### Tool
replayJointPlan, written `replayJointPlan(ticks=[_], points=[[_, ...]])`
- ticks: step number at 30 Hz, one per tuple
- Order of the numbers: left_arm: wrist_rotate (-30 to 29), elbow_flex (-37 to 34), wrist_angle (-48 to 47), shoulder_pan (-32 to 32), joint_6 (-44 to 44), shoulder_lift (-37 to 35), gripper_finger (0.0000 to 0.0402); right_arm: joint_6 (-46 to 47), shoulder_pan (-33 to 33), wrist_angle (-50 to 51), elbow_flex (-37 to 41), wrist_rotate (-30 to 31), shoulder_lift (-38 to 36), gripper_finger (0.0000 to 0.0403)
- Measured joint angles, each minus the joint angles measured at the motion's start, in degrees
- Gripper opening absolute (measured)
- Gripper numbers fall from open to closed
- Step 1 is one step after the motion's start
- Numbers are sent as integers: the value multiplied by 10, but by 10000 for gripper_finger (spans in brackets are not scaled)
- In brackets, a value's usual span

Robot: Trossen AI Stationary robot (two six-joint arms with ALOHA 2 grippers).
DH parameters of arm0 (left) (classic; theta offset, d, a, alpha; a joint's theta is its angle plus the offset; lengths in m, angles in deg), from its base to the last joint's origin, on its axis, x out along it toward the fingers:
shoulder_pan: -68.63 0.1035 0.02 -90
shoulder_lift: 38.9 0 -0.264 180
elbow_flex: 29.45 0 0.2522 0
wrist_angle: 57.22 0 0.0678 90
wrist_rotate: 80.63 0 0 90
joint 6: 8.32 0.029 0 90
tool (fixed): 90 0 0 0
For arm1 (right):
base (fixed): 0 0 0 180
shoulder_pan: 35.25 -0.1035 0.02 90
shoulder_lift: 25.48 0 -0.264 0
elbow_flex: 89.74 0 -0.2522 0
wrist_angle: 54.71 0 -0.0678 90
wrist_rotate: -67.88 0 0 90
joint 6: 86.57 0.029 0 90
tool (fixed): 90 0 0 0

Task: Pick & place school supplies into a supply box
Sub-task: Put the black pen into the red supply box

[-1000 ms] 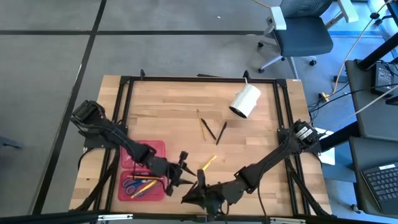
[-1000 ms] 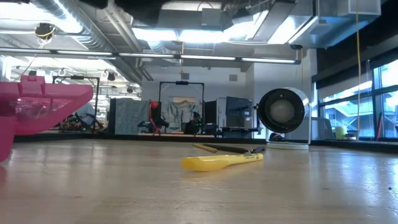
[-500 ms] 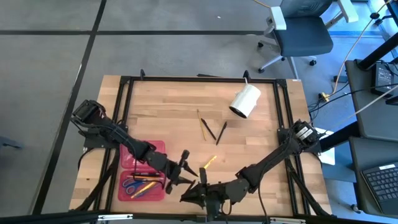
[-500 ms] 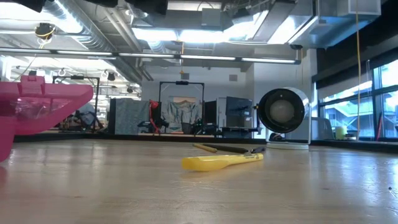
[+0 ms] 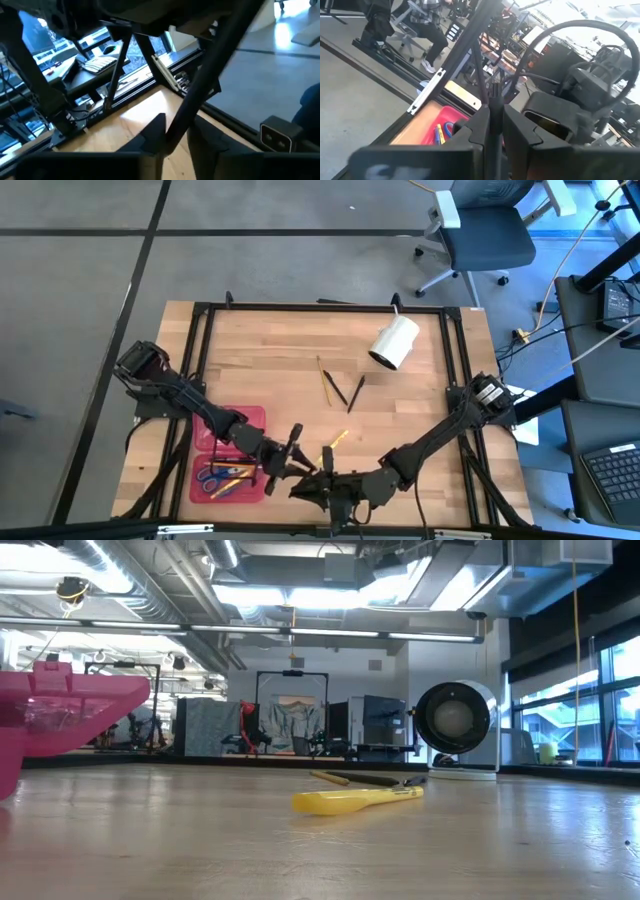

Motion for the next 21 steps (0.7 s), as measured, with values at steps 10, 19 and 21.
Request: replayJointPlan(ticks=[10, 19, 21], points=[[-19, -1, -6, 0, -6, 1, 24, 6, -1, 27, -2, 65, -2, 64], [-115, 1, -32, -14, -14, -9, 23, 15, -27, 69, 0, 207, 1, 184], [-145, 1, -70, -20, -27, -22, 23, 15, -39, 86, 0, 264, 1, 201]])
